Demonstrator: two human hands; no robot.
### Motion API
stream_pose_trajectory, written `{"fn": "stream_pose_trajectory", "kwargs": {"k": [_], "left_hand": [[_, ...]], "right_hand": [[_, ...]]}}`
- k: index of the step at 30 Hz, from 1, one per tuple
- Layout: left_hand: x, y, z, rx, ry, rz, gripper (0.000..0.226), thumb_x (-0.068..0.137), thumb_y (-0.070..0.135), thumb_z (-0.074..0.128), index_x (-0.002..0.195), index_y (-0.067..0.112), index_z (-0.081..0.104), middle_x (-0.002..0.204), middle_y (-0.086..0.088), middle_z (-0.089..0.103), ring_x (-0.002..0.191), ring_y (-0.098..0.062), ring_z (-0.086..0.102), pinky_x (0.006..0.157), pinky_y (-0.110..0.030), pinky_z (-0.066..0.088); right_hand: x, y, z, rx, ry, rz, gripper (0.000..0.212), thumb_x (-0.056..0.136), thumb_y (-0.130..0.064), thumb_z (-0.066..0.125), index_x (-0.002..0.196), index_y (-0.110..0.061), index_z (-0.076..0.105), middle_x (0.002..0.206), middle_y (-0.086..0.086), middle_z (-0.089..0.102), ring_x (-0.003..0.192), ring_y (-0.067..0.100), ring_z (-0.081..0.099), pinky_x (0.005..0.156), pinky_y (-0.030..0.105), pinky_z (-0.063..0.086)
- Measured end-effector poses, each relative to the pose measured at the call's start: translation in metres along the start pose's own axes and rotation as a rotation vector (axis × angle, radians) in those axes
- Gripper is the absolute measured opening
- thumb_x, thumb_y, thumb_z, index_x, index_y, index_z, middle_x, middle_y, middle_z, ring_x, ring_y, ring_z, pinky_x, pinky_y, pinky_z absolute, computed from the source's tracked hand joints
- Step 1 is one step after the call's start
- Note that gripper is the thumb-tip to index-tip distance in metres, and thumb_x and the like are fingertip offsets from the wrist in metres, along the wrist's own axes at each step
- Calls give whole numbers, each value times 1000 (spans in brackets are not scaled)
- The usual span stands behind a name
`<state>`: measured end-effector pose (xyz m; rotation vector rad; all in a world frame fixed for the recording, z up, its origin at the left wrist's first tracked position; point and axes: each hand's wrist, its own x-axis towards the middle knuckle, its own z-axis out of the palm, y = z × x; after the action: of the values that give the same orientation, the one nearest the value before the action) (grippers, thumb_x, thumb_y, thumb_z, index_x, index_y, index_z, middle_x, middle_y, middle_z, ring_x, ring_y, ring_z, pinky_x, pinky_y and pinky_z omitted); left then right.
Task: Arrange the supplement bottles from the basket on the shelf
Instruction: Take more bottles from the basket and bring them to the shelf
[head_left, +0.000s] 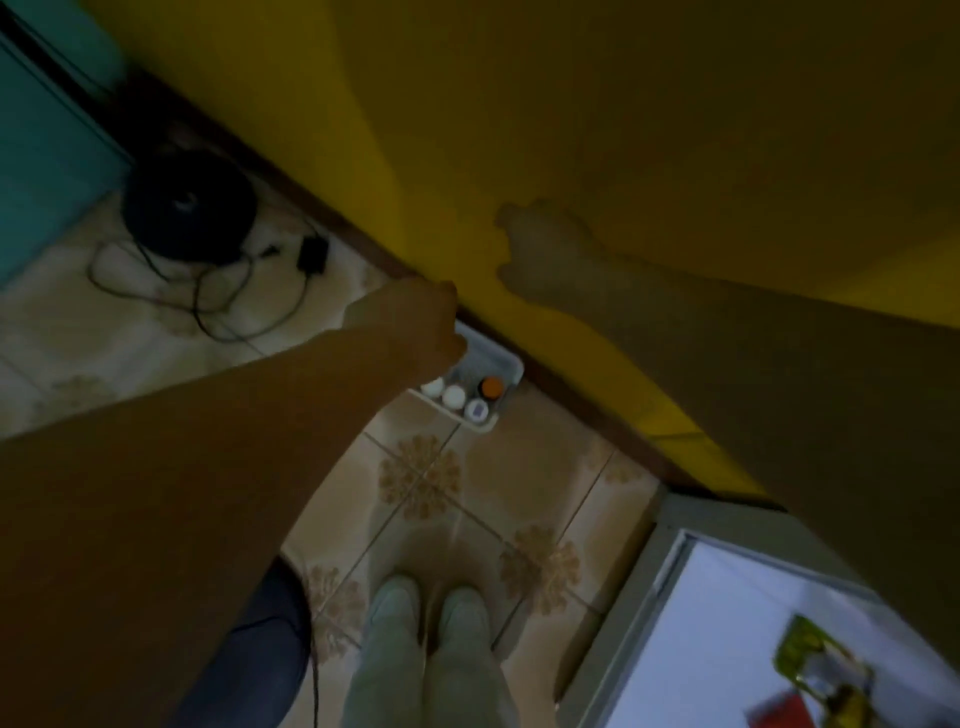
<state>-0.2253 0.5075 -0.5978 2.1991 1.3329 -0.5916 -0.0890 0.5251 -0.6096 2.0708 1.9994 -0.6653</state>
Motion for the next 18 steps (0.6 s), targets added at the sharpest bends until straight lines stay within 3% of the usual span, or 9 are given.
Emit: {"fn": "stream_pose_trajectory", "kwargs": {"k": [3,5,10,13,18], "left_hand": [[-42,0,-78,-38,121,44,37,98,29,46,125,4,45,94,-11,53,77,-23,49,63,-31,36],[-78,8,-141,-86,198,28,39,97,29,48,128,4,44,82,-6,46,66,-19,41,56,-29,31],[-182,38,-248,-5,428,35,43,94,35,51,129,10,45,116,-13,54,93,-29,53,69,-33,42],[-249,61,-294,-1,534,64,42,93,36,53,126,11,48,123,-12,54,104,-29,54,79,-36,48],[-360,104,-354,41,668,177,40,91,37,54,122,11,50,123,-11,54,108,-29,54,82,-36,47]], "right_hand": [[-34,-20,-91,4,93,-41,37,95,-8,51,131,-7,43,119,17,52,100,33,57,74,35,49],[-68,-40,-160,-25,203,-45,38,94,-8,52,131,-8,44,119,16,52,96,31,57,69,33,45],[-166,-68,-296,-92,403,-34,38,93,-11,53,129,-10,45,121,15,51,106,33,54,77,36,46],[-232,-81,-355,-106,516,7,43,90,-13,54,132,-11,43,128,17,49,117,35,51,86,37,45],[-364,-91,-431,-69,685,114,38,91,-12,52,129,-9,44,121,15,49,106,32,53,75,34,43]]}}
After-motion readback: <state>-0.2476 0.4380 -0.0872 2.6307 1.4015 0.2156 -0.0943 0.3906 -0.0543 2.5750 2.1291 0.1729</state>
